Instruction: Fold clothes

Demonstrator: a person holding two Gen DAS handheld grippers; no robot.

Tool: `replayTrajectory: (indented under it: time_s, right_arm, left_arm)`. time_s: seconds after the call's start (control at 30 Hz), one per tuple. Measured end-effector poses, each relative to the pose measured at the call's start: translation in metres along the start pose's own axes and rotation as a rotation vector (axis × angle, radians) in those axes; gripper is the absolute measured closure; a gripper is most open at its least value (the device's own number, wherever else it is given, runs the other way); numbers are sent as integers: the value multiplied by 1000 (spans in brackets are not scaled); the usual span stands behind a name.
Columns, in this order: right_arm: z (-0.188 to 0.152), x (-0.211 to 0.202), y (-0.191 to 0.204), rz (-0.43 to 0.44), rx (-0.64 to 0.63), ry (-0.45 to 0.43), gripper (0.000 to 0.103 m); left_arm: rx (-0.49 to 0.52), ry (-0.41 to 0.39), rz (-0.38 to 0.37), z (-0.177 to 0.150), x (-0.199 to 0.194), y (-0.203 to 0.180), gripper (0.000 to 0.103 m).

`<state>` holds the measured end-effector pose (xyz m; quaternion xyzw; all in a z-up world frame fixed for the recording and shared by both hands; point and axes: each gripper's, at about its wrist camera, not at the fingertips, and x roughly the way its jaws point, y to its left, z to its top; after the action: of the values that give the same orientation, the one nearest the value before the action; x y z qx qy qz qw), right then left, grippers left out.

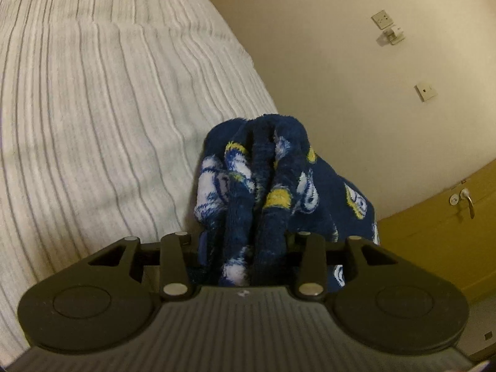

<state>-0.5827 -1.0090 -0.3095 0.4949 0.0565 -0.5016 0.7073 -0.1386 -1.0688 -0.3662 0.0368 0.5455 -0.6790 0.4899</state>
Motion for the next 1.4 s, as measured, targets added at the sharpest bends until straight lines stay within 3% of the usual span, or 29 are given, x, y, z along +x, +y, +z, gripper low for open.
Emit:
replayTrajectory:
  time_s: [0.1,0.2,0.27,0.33,0.4,0.5,0.57,0.67,0.73,0.87,1.03,1.17,1.3,1.4]
  right_arm:
    - [-3,-17,7,-92,-39,-57,34]
    - [-6,-34,14,-184,-77,-113,34]
    - [-9,-45,18,-246,-103,-151,34]
    - [-10,-50,40,-258,-176,-193,34]
    - [-14,-45,61,-270,-268,-204,34]
    - [-32,-29,86,-319,-400,-184,34]
    - [-51,-19,89,-366,-457,-165,34]
    - [-83,-3,73,-414,-484,-106,34]
    - [-94,4,56,-417,-496,-80,34]
    - [-88,2,40,-371,-471,-59,34]
    - [-81,-27,70,-400,-490,-117,35]
    - [-91,-38,94,-370,-532,-169,35]
    - [-115,-8,87,-446,-546,-32,35]
    - [-118,-13,82,-462,-496,-12,35]
  left_arm:
    - [56,0,31,1,-25,-10,63]
    - [121,-92,93,4,-62,-24,68]
    - [137,-173,100,9,-83,-33,70]
    - [165,-200,81,13,-89,-48,72]
    - [259,-169,68,9,-81,-71,72]
    - [509,-98,142,-25,-58,-100,77]
    - [578,-37,189,-54,-46,-98,84]
    - [583,7,251,-91,-38,-72,86]
    - [559,1,245,-103,-41,-58,87]
    - [547,-31,252,-104,-53,-60,89]
    - [569,-127,226,-100,-87,-80,89]
    - [593,-38,338,-113,-75,-70,88]
    - [568,-13,376,-121,-73,-66,87]
    - [569,1,411,-124,-81,-79,88]
